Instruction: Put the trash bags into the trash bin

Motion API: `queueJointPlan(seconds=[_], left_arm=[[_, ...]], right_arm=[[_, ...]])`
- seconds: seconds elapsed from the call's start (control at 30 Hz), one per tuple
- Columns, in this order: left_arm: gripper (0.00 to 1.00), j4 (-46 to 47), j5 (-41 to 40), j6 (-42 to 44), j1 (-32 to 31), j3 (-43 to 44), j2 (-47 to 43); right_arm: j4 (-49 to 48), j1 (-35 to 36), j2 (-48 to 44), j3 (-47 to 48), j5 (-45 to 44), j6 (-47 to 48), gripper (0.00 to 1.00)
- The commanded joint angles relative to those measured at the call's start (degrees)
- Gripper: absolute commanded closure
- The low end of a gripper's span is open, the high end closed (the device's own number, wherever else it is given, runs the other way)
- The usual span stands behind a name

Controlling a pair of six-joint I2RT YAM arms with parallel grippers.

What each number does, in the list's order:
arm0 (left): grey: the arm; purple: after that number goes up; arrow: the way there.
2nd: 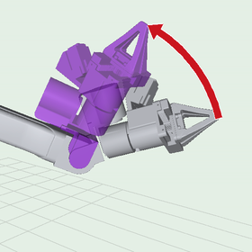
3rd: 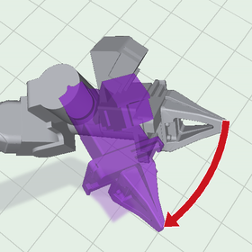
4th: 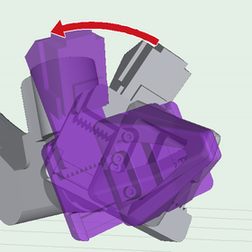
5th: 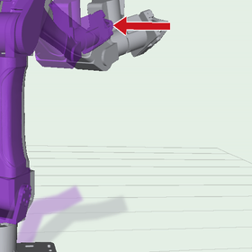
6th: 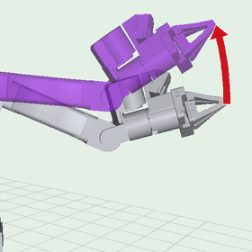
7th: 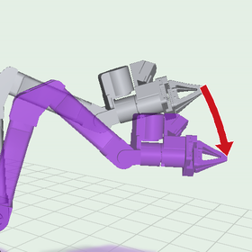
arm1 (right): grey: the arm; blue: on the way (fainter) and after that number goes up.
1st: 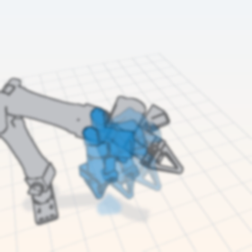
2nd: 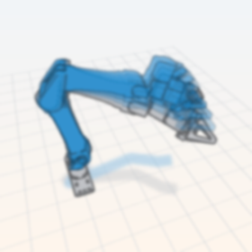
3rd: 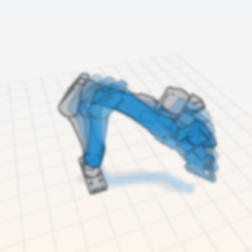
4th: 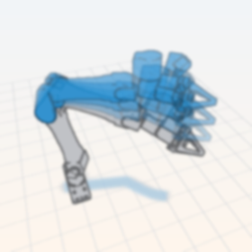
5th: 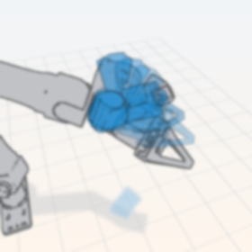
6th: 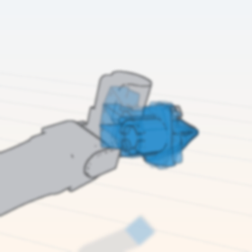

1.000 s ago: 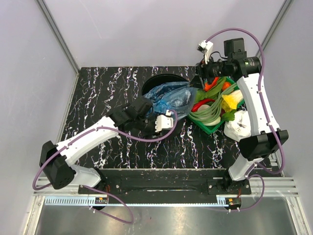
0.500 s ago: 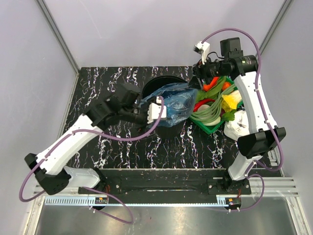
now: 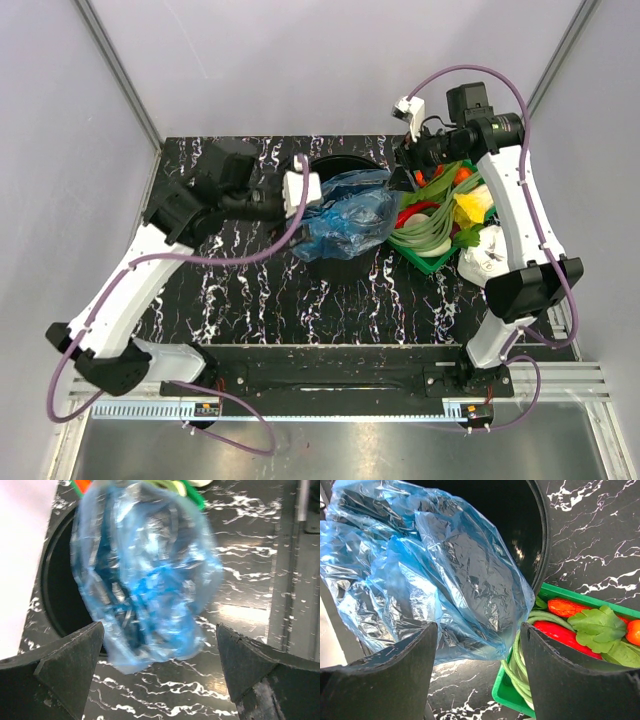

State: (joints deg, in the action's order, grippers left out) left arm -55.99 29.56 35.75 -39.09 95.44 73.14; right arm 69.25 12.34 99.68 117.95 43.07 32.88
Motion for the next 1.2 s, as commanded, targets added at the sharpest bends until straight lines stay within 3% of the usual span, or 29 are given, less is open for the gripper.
queueJointPlan(seconds=[0.0,0.13,0.33,0.63,0.87,0.97,1.17], left_arm=[[0.01,5.7,0.8,0.9,6.0,5.2,5.4],[0.01,3.3,5.4,1.3,11.0,11.1,12.4],[0.03,-4.3,11.7,3.4,12.7,19.3,20.3],[0.13,-9.5,15.2,5.7,12.7,20.2,24.8],[0.40,-9.5,14.8,6.2,13.1,21.4,26.5],[0.59,-9.6,14.5,6.4,13.3,22.0,27.2],[0.72,-9.5,14.1,6.6,14.5,23.9,27.5]], right_arm=[[4.0,0.4,2.1,2.5,0.3,4.6,0.29],[5.3,0.4,3.3,4.3,0.5,6.1,0.44],[5.5,0.4,3.4,6.2,0.4,7.4,0.68],[5.4,0.4,3.8,7.3,0.7,7.7,0.76],[5.4,0.3,4.3,7.9,-0.4,7.7,0.78],[5.4,0.4,4.3,7.9,-0.5,7.7,0.79],[5.2,0.4,5.0,7.7,-1.8,8.0,0.82]])
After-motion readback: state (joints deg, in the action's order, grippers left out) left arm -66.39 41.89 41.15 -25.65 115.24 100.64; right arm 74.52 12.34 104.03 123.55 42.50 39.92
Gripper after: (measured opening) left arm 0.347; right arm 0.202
